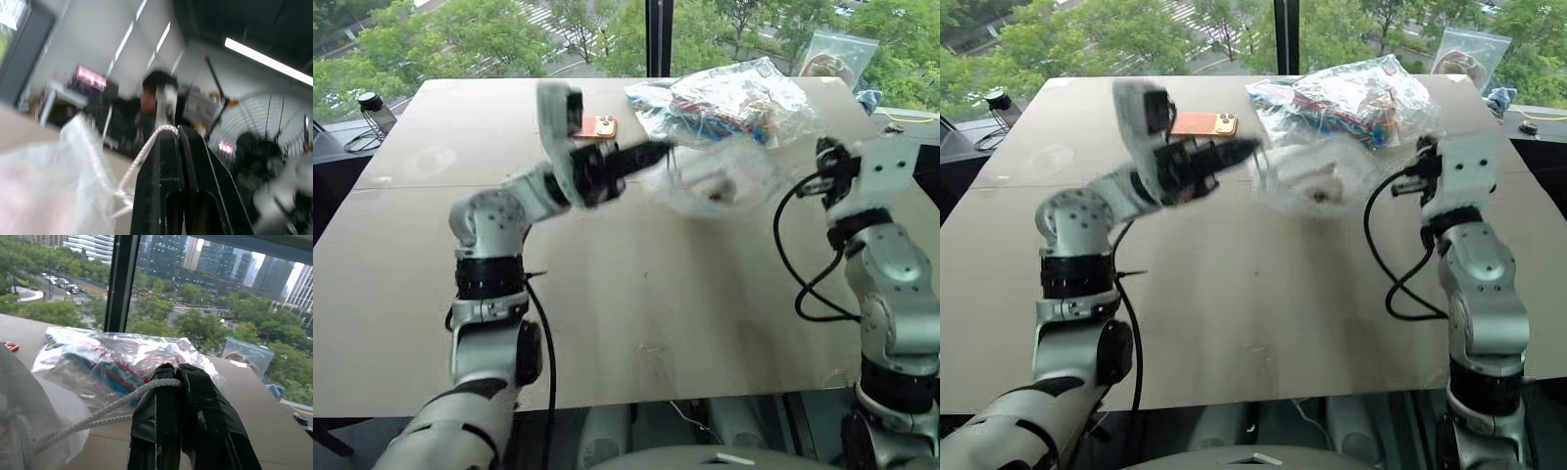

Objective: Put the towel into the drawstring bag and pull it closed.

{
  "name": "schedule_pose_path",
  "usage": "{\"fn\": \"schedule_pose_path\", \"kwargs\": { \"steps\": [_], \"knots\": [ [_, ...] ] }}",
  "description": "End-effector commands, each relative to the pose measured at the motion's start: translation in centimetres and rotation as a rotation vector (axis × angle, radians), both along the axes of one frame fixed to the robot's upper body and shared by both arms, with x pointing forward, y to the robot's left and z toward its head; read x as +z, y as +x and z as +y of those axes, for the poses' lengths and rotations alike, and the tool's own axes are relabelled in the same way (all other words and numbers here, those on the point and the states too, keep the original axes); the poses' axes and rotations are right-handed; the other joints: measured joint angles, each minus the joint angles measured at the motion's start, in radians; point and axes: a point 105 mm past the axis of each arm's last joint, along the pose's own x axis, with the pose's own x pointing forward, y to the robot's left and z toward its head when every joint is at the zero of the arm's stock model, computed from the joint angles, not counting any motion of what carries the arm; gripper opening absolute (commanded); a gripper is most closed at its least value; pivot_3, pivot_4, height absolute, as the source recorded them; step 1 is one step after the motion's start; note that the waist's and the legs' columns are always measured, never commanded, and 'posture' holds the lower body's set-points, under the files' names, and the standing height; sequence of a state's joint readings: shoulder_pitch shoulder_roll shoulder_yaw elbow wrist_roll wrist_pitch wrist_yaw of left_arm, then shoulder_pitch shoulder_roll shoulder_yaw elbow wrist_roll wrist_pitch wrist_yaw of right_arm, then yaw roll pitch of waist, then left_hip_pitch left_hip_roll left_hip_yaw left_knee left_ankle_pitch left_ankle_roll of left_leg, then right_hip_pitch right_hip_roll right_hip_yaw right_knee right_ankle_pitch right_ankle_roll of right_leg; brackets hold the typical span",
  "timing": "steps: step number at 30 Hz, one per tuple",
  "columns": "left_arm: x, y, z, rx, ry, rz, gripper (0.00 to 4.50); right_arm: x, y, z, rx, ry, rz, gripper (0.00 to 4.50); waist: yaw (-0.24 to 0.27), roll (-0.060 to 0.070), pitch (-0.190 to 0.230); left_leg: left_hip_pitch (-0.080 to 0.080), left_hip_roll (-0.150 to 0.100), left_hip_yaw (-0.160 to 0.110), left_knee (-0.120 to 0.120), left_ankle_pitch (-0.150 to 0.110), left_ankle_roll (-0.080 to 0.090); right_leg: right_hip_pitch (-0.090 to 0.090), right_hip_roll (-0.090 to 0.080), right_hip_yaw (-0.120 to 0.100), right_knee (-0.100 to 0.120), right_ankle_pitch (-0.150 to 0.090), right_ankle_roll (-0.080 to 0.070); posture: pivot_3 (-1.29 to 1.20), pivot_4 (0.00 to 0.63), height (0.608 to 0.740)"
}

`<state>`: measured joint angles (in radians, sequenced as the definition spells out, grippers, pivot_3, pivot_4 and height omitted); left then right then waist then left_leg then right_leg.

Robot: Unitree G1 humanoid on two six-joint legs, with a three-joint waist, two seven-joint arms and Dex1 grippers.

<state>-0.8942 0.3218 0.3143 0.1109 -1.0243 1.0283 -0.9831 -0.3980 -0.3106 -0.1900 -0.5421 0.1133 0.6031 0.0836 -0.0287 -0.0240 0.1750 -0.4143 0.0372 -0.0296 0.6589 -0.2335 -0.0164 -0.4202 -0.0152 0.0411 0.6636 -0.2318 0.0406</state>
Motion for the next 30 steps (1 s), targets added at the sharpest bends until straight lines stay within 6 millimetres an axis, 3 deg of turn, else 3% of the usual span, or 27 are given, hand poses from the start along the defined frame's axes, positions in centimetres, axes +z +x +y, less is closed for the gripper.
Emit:
{"fn": "schedule_pose_path", "kwargs": {
  "steps": [1, 4, 7, 11, 16, 19, 23, 30],
  "knots": [
    [2.0, 0.4, 0.7, 0.070, -0.107, 0.037, 0.04, 2.6, -0.3, -0.5, -0.025, -0.006, -0.104, 0.00, -0.002, 0.000, 0.000, 0.000, 0.000, 0.000, 0.000, 0.000, 0.000, 0.000, 0.000, 0.000, 0.000, 0.000, 0.000, 0.00, 0.150, 0.740],
    [1.7, 0.8, 0.8, 0.137, -0.116, 0.060, 0.04, 3.3, -0.2, -0.2, -0.008, -0.025, -0.123, 0.00, -0.007, 0.000, 0.000, 0.000, 0.000, 0.000, -0.001, 0.000, 0.000, 0.000, 0.000, 0.000, 0.000, 0.000, 0.000, 0.00, 0.150, 0.740],
    [3.1, 1.5, 1.6, 0.200, -0.194, 0.075, 0.04, 4.4, -0.2, -1.1, -0.054, -0.041, -0.160, 0.00, -0.006, 0.000, 0.000, 0.000, 0.000, 0.000, -0.001, 0.000, 0.000, 0.000, 0.000, 0.000, 0.000, 0.000, 0.000, 0.00, 0.150, 0.740],
    [6.5, 2.9, 3.3, 0.323, -0.338, 0.068, 0.04, 7.4, -0.5, -4.0, -0.204, -0.050, -0.249, 0.00, -0.002, 0.000, 0.000, 0.000, -0.001, 0.000, -0.001, 0.000, 0.000, 0.000, -0.001, 0.000, 0.000, 0.000, 0.000, 0.00, 0.150, 0.740],
    [9.6, 4.0, 6.2, 0.422, -0.493, 0.092, 0.04, 11.3, -1.9, -5.5, -0.274, -0.059, -0.356, 0.00, -0.001, 0.000, 0.000, 0.000, -0.001, 0.001, -0.002, 0.000, 0.000, 0.000, -0.001, 0.000, -0.001, 0.000, 0.000, 0.00, 0.150, 0.740],
    [10.2, 4.7, 8.3, 0.486, -0.573, 0.134, 0.04, 13.5, -2.9, -5.4, -0.282, -0.064, -0.413, 0.00, -0.005, 0.000, 0.000, 0.000, -0.001, 0.001, -0.003, 0.000, 0.000, -0.001, -0.001, 0.001, -0.001, 0.000, 0.000, 0.00, 0.150, 0.740],
    [9.8, 5.8, 11.1, 0.588, -0.660, 0.212, 0.04, 14.6, -3.9, -6.2, -0.345, -0.044, -0.439, 0.00, -0.006, 0.000, 0.000, 0.000, 0.000, 0.001, -0.004, 0.000, 0.000, -0.001, 0.000, 0.001, -0.001, 0.000, 0.000, 0.00, 0.150, 0.740],
    [5.5, 8.6, 16.5, 0.904, -0.771, 0.459, 0.04, 12.7, -6.0, -12.4, -0.645, 0.030, -0.393, 0.00, 0.019, 0.000, 0.000, 0.000, -0.001, 0.002, -0.004, 0.000, 0.000, -0.001, -0.001, 0.001, -0.002, 0.000, 0.000, 0.00, 0.150, 0.740]
  ]
}}
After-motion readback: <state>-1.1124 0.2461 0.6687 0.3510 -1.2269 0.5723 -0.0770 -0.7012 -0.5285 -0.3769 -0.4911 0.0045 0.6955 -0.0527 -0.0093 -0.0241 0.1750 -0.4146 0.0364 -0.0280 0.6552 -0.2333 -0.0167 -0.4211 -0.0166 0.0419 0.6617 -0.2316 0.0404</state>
